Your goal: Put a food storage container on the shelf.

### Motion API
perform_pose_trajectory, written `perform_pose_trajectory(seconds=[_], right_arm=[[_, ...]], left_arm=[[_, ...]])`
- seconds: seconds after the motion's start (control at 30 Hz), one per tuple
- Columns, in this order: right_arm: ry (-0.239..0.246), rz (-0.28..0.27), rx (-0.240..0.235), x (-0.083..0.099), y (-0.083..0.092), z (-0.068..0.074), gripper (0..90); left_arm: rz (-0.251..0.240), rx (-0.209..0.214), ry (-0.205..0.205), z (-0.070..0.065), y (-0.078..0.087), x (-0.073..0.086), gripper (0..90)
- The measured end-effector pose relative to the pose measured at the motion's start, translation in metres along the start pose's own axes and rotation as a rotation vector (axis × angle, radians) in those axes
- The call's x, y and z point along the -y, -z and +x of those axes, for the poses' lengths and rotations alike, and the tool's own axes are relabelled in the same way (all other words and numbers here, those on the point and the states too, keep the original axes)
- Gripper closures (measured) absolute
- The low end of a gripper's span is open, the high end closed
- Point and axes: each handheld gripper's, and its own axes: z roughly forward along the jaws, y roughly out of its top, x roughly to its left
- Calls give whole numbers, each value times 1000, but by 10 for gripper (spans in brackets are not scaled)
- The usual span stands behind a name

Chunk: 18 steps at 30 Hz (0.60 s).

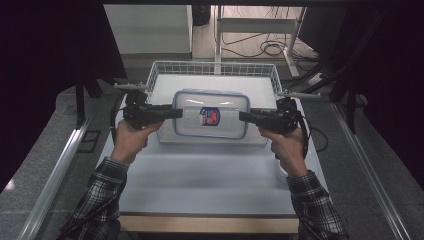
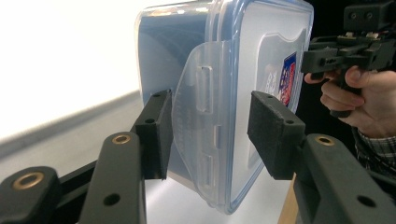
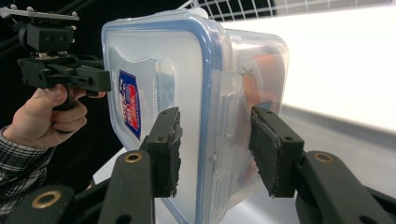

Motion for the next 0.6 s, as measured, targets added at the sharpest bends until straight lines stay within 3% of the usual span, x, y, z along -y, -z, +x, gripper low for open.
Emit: perform_pose_trajectory(seconds=[0.3,0.6], right_arm=[[-7,-29,-8,-28,-4,-9,538],[-31,-46,-8,-49,-12,-21,535]], left_arm=[[-21,-2,-11,7,0,-34,518],[-30,-2,22,19,-8,-47,518]])
